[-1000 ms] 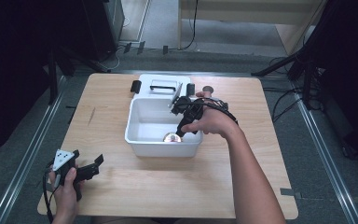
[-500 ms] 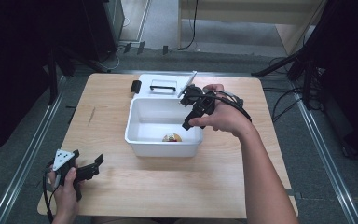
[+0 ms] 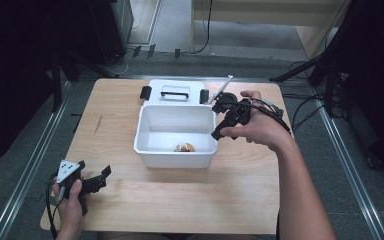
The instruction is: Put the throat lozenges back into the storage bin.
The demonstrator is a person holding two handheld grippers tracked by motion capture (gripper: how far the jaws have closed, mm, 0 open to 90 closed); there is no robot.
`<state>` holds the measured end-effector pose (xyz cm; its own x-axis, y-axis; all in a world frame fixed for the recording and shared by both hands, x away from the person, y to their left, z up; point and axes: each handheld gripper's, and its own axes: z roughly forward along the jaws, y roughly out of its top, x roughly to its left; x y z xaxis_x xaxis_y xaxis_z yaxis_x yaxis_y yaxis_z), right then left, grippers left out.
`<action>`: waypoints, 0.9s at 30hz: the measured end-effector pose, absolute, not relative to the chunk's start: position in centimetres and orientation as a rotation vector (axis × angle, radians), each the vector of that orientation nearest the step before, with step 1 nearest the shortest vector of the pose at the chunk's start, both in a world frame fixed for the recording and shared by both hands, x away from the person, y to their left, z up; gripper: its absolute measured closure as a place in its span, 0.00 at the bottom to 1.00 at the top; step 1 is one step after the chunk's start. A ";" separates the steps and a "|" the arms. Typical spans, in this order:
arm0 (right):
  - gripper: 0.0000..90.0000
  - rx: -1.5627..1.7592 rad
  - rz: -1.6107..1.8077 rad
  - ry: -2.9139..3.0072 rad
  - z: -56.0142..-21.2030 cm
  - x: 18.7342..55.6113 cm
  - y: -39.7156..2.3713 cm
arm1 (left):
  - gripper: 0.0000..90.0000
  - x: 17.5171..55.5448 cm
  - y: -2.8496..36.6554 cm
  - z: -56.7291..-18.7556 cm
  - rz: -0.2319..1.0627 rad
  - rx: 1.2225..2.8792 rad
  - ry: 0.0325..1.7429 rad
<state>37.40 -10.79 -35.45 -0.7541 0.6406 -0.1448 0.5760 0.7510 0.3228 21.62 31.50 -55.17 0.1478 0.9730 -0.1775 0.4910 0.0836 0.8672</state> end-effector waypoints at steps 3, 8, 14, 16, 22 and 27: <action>0.07 0.986 0.380 2.695 -35.6 37.2 -11.9 | 0.00 21.6 31.5 -55.2 0.687 1.536 1.472; 0.07 1.029 0.395 2.683 -36.2 37.0 -13.7 | 0.00 21.6 31.4 -55.2 0.689 1.535 1.471; 0.06 1.097 0.399 2.662 -37.3 36.7 -16.1 | 0.00 21.6 31.4 -55.2 0.687 1.540 1.471; 0.06 1.118 0.403 2.644 -37.9 36.5 -17.4 | 0.00 21.6 31.4 -55.2 0.687 1.541 1.471; 0.05 1.169 0.394 2.609 -39.0 35.9 -19.3 | 0.00 21.6 31.4 -55.2 0.690 1.542 1.470; 0.04 1.232 0.400 2.589 -40.0 35.4 -21.0 | 0.00 21.6 31.4 -55.2 0.691 1.545 1.467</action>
<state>35.44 -21.01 -40.02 -0.6131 0.7833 -0.1027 0.7159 0.6058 0.3472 21.59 31.37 -55.19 0.1506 0.9741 -0.1689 0.4904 0.0747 0.8683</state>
